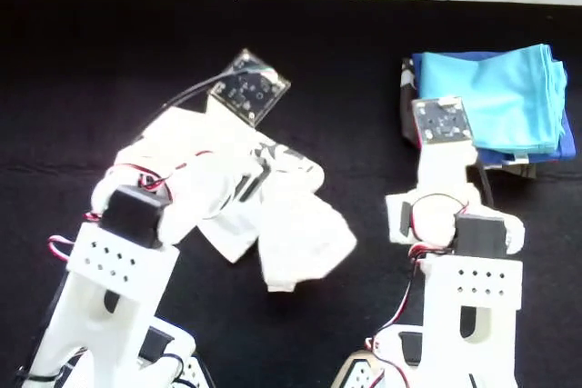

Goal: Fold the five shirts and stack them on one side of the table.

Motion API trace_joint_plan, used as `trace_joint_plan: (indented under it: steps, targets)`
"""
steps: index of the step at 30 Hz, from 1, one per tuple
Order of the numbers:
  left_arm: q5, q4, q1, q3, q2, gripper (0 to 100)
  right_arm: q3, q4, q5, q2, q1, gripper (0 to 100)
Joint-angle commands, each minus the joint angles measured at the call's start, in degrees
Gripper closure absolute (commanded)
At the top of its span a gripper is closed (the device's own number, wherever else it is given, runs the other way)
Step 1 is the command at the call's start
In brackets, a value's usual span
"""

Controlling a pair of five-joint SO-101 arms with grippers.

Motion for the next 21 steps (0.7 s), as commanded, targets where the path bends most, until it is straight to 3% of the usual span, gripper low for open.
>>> trace_joint_plan:
  steps: [1,7,13,21]
  targets:
    - [0.18,-1.14,-3.82,5.05,-2.15,81,0.04,-0.31,0.09,-0.57,-4.53,72.4]
    - [-6.59,-1.14,-12.88,18.42,-2.42,80,0.04,-0.75,0.09,2.42,-12.09,72.4]
    - [-7.74,-1.67,-12.70,25.80,-2.42,80,-1.19,-0.75,0.09,13.76,-15.60,72.4]
    - [-6.07,-9.58,-10.68,33.71,-2.33,77,-6.64,-0.75,-0.26,16.84,-16.75,72.4]
